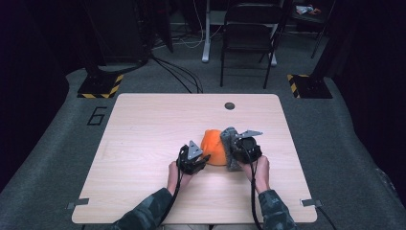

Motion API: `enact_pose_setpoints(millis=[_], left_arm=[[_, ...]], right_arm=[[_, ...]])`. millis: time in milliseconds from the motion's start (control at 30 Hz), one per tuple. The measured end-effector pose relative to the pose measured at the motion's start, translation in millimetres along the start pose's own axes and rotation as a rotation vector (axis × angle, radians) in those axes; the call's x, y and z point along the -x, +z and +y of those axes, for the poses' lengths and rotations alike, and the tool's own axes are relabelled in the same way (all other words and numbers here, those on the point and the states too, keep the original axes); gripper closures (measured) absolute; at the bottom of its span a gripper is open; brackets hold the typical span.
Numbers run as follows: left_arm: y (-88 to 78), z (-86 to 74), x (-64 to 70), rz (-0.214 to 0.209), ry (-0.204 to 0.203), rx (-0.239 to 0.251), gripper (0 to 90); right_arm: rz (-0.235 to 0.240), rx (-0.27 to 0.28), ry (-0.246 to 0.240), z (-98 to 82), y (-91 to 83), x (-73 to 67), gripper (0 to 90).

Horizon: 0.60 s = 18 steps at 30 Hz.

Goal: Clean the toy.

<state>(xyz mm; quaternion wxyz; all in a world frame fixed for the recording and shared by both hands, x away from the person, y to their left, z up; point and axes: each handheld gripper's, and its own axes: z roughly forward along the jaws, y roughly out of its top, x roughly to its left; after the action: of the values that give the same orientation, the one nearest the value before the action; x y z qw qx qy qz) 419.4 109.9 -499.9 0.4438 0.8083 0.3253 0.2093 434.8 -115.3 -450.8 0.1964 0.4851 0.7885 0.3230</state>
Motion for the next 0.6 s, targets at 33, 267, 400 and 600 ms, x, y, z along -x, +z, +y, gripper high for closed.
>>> enact_pose_setpoints(millis=[33, 267, 400, 600], left_arm=[[-1.6, 1.6, -0.6, -0.008, -0.005, 0.000, 72.6], [-13.9, 15.2, 3.1, -0.053, -0.076, 0.035, 77.7], [-16.7, 17.6, 8.5, -0.077, -0.059, 0.029, 78.3], [-14.2, 15.9, 12.7, -0.096, -0.037, 0.009, 78.7]], right_arm=[[0.002, 0.013, -0.001, 1.2, -1.4, 0.9, 69.9], [0.017, 0.091, -0.005, 19.2, -32.8, -4.2, 70.4], [0.019, 0.116, -0.078, 26.7, -41.8, -29.6, 70.3], [-0.072, 0.042, -0.181, 18.5, -17.8, -53.5, 70.2]])
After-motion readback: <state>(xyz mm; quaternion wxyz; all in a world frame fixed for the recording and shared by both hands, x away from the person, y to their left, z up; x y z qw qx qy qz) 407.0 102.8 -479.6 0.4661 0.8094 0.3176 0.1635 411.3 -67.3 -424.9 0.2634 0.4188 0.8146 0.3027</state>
